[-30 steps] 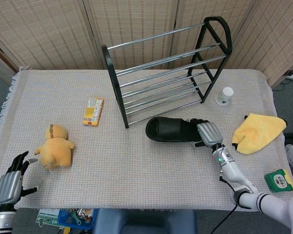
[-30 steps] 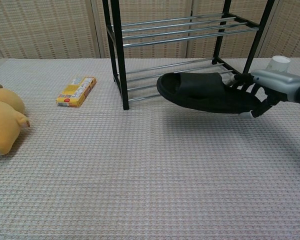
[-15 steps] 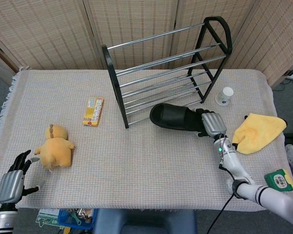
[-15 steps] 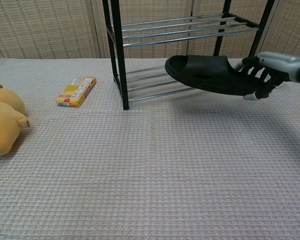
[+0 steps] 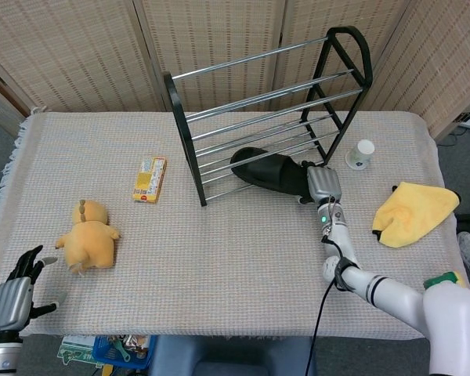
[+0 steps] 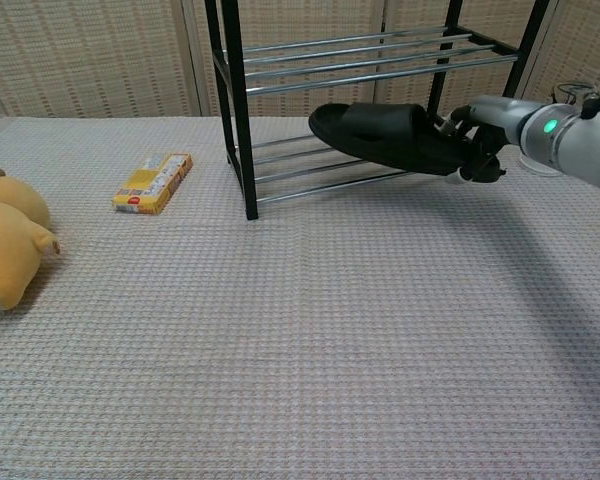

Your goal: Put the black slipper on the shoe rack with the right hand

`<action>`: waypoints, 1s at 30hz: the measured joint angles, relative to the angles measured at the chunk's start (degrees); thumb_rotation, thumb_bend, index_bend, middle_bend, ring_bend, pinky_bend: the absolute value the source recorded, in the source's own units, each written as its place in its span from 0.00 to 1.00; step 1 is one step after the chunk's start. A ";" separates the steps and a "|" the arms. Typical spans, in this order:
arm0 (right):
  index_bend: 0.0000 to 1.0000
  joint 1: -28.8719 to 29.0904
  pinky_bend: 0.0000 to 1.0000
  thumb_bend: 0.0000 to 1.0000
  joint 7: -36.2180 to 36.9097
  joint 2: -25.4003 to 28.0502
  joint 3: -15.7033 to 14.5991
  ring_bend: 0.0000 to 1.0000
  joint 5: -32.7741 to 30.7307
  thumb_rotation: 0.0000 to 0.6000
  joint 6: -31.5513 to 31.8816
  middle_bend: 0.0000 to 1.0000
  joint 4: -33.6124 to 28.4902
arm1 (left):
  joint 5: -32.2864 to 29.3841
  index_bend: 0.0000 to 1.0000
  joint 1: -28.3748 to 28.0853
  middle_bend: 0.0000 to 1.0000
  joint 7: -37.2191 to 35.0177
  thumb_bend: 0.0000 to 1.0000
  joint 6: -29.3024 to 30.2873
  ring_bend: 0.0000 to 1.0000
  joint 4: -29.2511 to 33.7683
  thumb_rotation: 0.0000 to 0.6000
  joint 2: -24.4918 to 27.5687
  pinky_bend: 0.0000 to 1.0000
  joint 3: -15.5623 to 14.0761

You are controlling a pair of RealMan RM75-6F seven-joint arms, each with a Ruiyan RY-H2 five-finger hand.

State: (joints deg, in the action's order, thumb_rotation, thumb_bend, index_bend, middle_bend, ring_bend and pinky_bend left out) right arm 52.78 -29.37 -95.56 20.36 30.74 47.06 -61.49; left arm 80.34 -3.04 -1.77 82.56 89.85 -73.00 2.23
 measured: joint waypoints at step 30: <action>0.01 11.15 0.36 0.47 -6.53 -11.86 6.99 0.12 -10.67 1.00 -4.35 0.17 20.51 | -2.66 0.27 1.58 0.08 -0.42 0.23 -0.40 0.04 -0.80 1.00 0.33 0.24 0.06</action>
State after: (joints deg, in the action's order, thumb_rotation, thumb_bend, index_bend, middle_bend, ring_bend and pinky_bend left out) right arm 63.93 -35.90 -107.42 27.35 20.08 42.71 -40.98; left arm 77.68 -1.46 -2.19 82.16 89.05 -72.67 2.29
